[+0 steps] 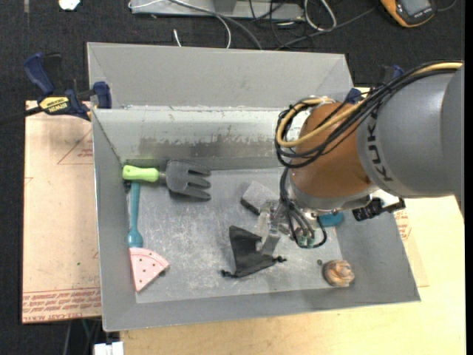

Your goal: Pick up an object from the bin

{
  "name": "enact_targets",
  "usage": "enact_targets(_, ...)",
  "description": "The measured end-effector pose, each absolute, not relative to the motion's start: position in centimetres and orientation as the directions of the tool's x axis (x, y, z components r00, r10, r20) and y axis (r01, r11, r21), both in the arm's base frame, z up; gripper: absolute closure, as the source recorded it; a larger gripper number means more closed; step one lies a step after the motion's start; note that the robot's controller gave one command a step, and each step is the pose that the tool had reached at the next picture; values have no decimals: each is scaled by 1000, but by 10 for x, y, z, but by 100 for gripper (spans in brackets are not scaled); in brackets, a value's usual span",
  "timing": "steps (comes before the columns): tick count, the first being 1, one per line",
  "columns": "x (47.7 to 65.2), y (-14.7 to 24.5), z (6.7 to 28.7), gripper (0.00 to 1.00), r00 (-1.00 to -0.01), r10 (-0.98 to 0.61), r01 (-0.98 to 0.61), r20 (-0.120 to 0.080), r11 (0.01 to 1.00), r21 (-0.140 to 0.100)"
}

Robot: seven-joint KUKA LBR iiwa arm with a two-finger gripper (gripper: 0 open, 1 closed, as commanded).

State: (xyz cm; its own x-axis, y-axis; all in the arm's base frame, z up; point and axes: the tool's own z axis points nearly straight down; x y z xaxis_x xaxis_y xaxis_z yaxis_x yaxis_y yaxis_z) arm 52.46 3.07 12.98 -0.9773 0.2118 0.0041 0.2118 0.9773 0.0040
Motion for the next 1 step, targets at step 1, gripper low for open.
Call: enact_targets(1,534,9,193,100,-982,190,190,1,982,5)
